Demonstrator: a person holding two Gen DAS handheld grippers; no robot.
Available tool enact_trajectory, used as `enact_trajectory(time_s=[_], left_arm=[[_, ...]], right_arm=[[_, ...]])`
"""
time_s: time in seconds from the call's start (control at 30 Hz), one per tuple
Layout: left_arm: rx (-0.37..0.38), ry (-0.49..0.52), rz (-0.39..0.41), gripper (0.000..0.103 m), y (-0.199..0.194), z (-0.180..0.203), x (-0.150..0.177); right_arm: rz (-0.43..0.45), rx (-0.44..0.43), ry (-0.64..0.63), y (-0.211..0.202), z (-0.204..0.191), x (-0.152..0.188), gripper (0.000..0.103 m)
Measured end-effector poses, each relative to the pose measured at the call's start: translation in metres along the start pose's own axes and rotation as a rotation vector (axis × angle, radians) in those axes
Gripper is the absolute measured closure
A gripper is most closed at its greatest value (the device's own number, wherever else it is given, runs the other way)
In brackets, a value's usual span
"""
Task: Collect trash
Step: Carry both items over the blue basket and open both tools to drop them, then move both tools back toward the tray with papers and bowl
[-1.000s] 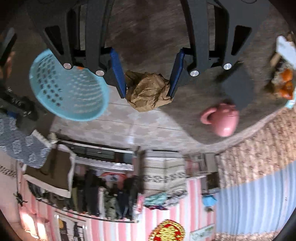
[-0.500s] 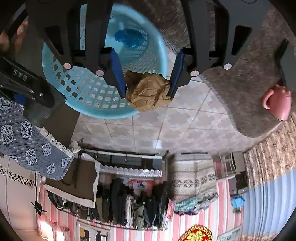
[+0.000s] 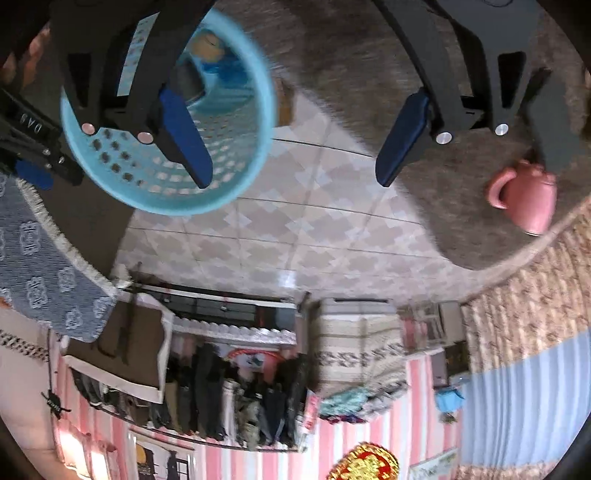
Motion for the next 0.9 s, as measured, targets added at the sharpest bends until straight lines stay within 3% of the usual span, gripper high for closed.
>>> enact_trajectory(time_s=[0.23,0.3,0.57,0.9], left_arm=[[-0.092,-0.051,0.024,0.011,-0.028,-0.051,0.004],[-0.118,-0.065,0.030,0.009,-0.036,-0.065,0.007],[-0.221,-0.142,0.044,0.006,-0.076,-0.133,0.024],[-0.353,-0.210,0.027,0.006,-0.122,-0.205,0.062]], right_arm=[[0.002,-0.021,-0.047,-0.002,-0.022,0.000,0.037],[0.011,-0.022,-0.045,-0.005,-0.024,-0.001,0.029],[0.041,-0.068,-0.061,-0.016,-0.046,0.001,0.015],[0.061,-0.140,-0.134,-0.031,-0.093,0.013,0.005]])
Point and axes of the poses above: each gripper's, at about its wrist camera, not at the fingertips, and y roughly the way its jaws point, z to its right, x to its underside, the point moved 4 cm from there along y, roughly the way its jaws point, and after that the axes turned 9 degrees about -x, right-handed, at the moved point
